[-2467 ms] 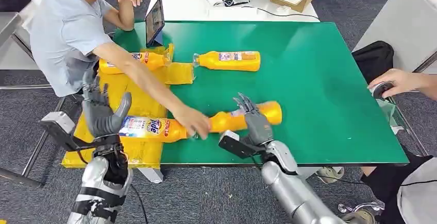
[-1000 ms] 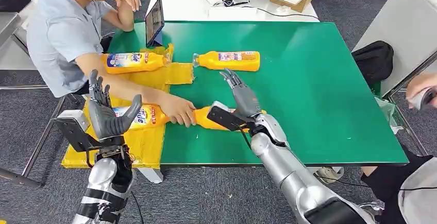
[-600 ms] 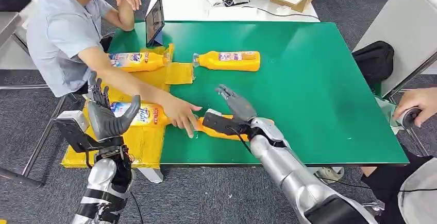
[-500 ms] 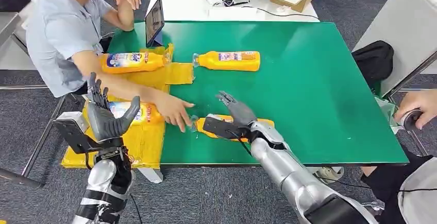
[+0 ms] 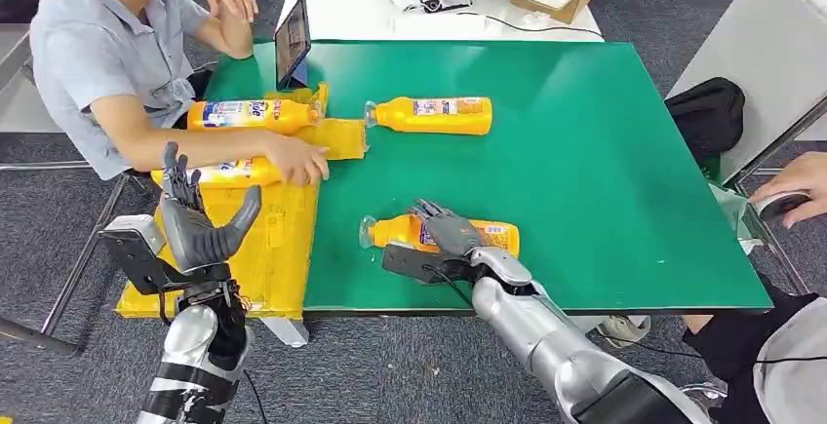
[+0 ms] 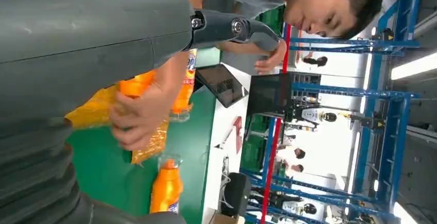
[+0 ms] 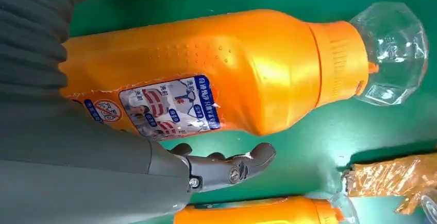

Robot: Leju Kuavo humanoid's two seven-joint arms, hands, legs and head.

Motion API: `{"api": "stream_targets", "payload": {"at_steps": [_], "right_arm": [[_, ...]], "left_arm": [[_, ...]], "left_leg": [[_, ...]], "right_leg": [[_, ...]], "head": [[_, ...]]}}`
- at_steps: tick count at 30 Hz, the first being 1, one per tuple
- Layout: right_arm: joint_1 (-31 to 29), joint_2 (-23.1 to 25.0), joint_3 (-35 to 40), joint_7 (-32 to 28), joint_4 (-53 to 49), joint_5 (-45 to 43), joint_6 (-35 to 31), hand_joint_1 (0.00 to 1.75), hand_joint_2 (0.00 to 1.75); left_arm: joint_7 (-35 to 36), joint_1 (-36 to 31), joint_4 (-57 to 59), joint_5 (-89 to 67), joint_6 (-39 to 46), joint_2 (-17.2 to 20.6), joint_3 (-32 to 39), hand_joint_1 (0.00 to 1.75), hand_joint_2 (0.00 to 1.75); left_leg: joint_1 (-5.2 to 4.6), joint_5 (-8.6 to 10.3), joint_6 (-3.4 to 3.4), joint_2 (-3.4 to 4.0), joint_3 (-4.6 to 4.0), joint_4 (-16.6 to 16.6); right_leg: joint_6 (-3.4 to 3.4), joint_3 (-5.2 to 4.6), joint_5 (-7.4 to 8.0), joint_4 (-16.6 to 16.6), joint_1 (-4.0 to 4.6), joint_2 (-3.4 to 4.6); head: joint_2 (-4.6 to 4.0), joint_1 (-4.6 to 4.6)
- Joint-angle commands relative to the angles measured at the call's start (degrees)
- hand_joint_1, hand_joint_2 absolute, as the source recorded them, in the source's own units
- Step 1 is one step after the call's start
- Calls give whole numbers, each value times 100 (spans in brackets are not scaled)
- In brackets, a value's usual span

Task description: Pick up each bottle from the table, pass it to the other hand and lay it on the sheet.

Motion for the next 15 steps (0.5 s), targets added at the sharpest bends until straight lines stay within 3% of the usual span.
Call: {"api": "stream_targets", "payload": {"at_steps": [1, 6, 15], "right_arm": [[-386, -45, 753, 1107, 524, 952, -640, 0, 175], [-345, -102, 940, 1555, 260, 1538, -861, 0, 175], [-324, -280, 718, 1494, 67, 1640, -578, 0, 175]], "left_arm": [[147, 200, -237, -171, 25, 52, 238, 0, 175], [195, 372, -493, -316, -24, 9, 370, 0, 175], [234, 302, -494, -345, -93, -9, 402, 0, 175]], "left_leg": [[0, -9, -4, 11, 16, 0], [0, -18, -6, 19, 26, 2], [2, -12, -5, 6, 21, 6]], "right_leg": [[-8, 12, -6, 1, 1, 12], [-12, 20, -12, 4, 1, 20], [-11, 17, -10, 5, 3, 7]], "head": [[0, 0], [0, 0], [0, 0]]}}
